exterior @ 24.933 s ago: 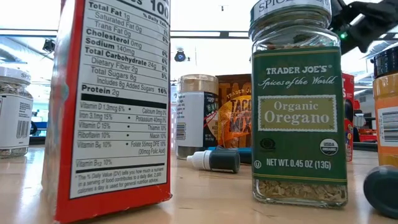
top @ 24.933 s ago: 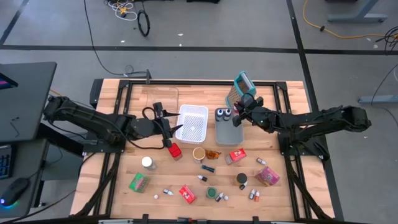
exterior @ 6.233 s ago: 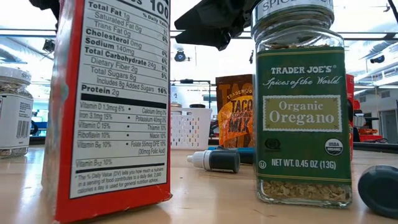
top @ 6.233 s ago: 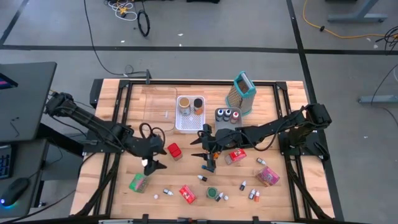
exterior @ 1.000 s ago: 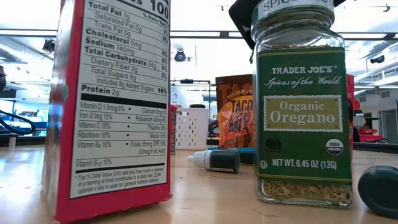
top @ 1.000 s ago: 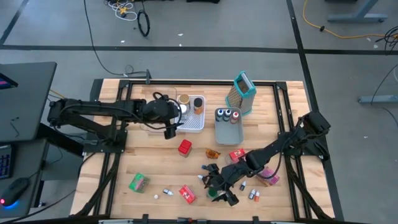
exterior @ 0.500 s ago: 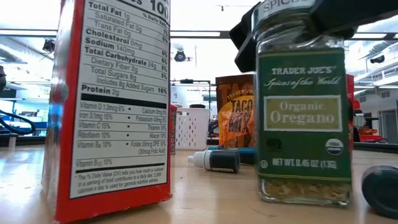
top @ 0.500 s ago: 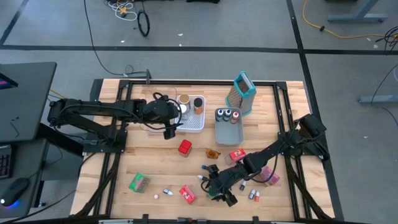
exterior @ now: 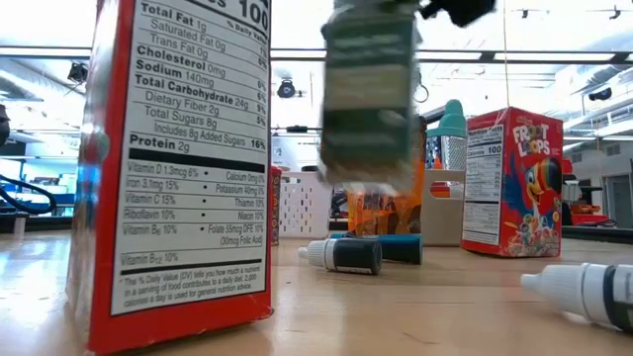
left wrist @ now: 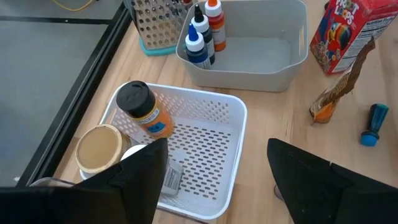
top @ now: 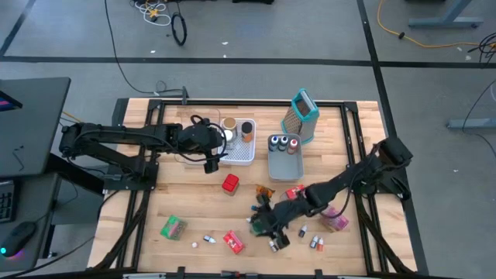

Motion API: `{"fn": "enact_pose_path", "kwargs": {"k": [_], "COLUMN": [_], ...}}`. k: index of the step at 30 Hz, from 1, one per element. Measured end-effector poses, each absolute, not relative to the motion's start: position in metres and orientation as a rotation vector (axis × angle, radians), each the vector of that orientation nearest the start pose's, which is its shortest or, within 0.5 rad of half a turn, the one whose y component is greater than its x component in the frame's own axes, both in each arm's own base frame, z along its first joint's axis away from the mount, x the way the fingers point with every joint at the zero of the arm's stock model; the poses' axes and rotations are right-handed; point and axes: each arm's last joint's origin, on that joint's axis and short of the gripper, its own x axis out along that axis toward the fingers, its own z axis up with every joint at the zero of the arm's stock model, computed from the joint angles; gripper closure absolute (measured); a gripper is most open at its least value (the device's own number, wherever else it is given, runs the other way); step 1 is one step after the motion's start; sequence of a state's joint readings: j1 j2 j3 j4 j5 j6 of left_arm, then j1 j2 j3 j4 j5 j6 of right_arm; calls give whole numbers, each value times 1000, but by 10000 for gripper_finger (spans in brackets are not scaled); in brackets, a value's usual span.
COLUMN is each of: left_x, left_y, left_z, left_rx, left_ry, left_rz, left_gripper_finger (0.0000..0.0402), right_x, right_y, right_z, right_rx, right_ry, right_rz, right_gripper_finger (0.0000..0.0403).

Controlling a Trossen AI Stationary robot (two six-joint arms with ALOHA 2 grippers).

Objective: Pick & Place Kitchen Items
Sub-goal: Put the green spice bottle into the white basket

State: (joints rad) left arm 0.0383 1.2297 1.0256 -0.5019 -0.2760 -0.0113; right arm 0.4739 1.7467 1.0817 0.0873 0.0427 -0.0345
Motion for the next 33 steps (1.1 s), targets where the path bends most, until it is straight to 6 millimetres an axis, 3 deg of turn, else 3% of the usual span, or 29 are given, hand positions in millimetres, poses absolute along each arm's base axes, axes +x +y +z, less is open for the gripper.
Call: {"fn": "enact_pose_path", "kwargs": {"k": [8, 13, 16, 21, 33], "left_x": [260, 260, 259, 258, 258], "left_y": [18, 22, 24, 26, 26], "left_z": [305, 311, 312, 310, 310], "left_rx": [49, 100, 189, 225, 220], "left_ry": [627, 574, 582, 603, 598], "left_rz": [336, 444, 530, 599, 591], "left_gripper_finger": [117, 117, 117, 117, 117], "right_x": [338, 352, 363, 374, 391], "right_y": [133, 82, 46, -4, -60], "right_z": [281, 297, 288, 258, 203], "right_rx": [-358, -268, -174, -72, 27], "right_ry": [325, 304, 328, 415, 529], "right_rz": [127, -134, -246, -421, -564], "right_gripper_finger": [184, 181, 181, 180, 179]}}
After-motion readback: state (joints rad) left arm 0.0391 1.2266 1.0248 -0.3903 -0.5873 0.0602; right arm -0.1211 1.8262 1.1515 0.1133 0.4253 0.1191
